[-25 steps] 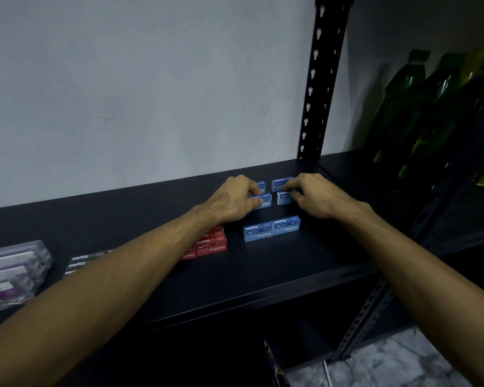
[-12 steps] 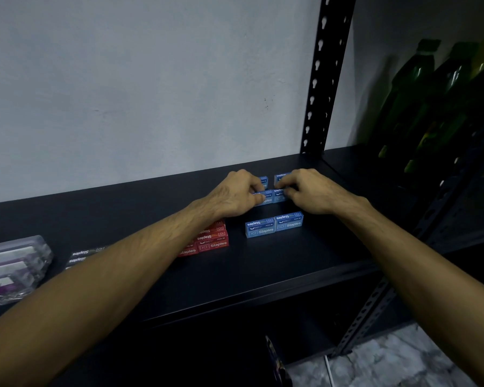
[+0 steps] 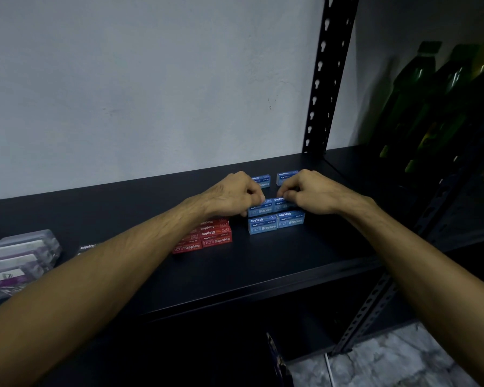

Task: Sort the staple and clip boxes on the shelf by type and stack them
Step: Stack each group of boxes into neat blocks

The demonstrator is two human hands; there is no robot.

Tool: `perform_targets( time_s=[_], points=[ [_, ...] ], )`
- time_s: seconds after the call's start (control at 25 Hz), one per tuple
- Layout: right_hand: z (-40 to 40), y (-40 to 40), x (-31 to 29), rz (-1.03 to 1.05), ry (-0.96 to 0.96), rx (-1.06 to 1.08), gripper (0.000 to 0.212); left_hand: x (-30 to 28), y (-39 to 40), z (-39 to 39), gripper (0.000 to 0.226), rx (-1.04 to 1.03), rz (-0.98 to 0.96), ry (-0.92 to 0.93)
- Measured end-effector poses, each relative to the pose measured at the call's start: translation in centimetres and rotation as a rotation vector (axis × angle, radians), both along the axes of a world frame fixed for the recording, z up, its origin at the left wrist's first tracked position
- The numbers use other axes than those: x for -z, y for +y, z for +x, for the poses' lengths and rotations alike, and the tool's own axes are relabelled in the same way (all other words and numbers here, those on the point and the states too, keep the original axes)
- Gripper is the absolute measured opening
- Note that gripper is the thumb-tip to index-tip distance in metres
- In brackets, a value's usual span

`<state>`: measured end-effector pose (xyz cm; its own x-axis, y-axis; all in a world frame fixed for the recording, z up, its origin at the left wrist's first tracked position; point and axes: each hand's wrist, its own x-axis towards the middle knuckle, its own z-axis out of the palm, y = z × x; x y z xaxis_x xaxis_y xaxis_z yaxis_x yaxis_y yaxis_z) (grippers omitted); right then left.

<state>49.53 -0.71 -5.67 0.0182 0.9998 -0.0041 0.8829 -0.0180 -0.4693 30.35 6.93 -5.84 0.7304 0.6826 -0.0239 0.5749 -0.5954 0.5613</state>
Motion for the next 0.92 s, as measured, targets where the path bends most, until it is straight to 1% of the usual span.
perform_targets(
  time_s=[0.44, 0.92],
  points=[
    [-0.7, -1.6, -0.5, -0.059, 0.012, -0.056, 0.019, -0.6, -1.2, -0.8, 0.016, 0.093, -0.014, 0.039],
    [-0.9, -2.2, -0.7, -0.097, 0.032, -0.059, 0.020, -0.4, -1.6, -0.9, 0.016, 0.089, -0.022, 0.028]
  ],
)
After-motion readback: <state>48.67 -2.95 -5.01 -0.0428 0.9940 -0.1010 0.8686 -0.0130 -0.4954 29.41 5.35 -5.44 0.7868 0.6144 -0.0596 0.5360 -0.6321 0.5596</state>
